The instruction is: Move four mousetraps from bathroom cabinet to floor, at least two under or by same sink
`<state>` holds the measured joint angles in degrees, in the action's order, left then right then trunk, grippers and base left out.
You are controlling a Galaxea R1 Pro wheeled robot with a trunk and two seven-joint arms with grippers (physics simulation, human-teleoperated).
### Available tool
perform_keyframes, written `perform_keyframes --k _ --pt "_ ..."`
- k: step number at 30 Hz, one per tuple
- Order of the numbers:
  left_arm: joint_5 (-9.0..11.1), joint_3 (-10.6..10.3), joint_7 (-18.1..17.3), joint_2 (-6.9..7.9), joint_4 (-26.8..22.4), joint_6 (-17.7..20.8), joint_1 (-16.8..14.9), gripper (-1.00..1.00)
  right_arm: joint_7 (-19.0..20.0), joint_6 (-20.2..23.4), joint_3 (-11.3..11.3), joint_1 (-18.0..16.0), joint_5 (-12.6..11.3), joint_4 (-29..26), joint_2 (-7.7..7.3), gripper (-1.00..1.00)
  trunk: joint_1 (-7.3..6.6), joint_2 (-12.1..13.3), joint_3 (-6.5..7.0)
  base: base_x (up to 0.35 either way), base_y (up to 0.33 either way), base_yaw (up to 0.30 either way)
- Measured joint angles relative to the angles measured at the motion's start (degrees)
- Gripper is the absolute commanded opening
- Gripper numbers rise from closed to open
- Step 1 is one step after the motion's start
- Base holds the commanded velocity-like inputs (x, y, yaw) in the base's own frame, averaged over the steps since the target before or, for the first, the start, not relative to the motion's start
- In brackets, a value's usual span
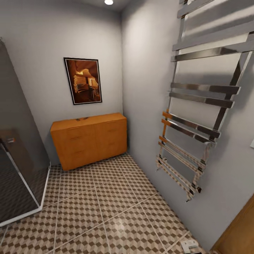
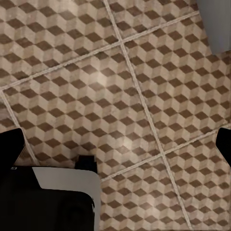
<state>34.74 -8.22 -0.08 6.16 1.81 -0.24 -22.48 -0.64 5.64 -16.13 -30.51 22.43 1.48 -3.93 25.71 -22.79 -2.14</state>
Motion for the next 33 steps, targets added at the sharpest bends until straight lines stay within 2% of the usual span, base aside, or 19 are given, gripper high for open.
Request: perform_keyframes --k 22,33 --pt "0.00 0.00 0.00 -0.03 -0.01 0.00 0.00 1.00 0.00 0.00 0.00 0.02 0.00 0.00 0.00 1.00 0.00 0.00 0.07 0.342 0.000 0.284" --pt "-0.01 0.00 0.00 -0.06 0.00 0.00 -0.01 1.00 0.00 0.00 0.00 0.13 0.00 -0.01 0.00 1.00 0.00 0.00 0.72 0.342 0.000 0.184"
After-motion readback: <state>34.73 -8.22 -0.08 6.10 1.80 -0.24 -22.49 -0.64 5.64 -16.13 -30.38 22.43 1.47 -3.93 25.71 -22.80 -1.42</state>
